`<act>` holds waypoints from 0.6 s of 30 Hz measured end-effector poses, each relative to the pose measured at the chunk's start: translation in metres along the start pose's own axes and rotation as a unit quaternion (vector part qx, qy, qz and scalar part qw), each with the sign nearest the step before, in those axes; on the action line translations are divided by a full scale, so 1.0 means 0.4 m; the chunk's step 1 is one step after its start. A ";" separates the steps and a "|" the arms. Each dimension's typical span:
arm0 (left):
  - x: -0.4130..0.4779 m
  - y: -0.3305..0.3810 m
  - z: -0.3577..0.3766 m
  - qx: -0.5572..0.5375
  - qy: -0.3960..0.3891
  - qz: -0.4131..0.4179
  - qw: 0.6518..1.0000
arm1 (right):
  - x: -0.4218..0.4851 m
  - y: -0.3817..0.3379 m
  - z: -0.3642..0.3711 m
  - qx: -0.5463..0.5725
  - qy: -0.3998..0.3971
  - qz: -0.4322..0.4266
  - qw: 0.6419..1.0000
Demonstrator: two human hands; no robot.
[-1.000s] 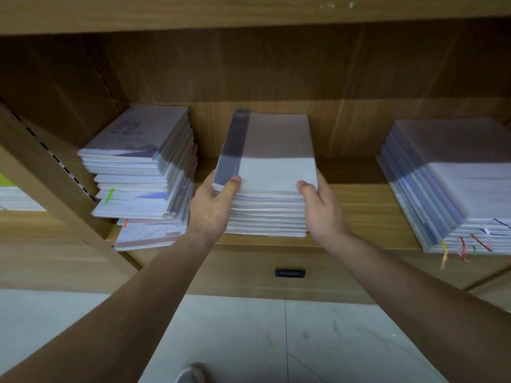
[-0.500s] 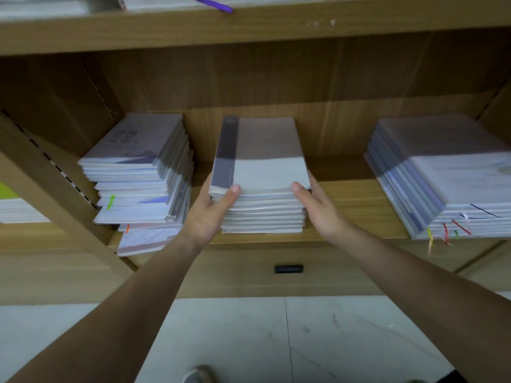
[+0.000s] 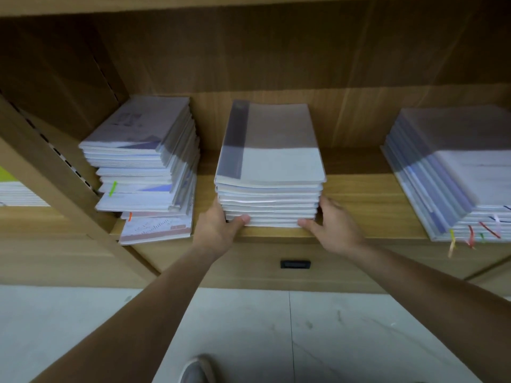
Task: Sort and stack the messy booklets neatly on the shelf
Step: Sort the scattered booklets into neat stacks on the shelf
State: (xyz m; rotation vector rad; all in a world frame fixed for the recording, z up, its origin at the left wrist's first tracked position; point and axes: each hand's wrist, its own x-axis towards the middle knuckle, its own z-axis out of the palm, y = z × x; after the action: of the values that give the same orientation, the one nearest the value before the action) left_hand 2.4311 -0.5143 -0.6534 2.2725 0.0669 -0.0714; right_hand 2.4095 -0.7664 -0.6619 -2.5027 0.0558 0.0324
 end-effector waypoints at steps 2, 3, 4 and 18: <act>-0.001 -0.005 -0.003 -0.012 -0.009 0.003 1.000 | -0.001 0.000 0.006 0.012 0.005 0.002 1.000; -0.004 -0.006 -0.004 -0.019 -0.014 0.005 1.000 | -0.002 -0.003 0.009 0.028 0.001 0.006 1.000; -0.007 -0.006 -0.004 -0.020 -0.017 0.004 1.000 | -0.004 -0.006 0.015 0.044 -0.005 0.009 0.999; -0.007 -0.002 -0.002 -0.138 -0.022 0.001 0.990 | -0.021 -0.013 -0.046 0.204 -0.061 0.004 0.977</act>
State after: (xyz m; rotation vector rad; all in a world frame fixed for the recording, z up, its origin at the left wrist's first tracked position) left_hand 2.4284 -0.5133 -0.6535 1.9931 0.0490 -0.1051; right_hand 2.4017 -0.7730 -0.6440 -2.0848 0.0203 0.1608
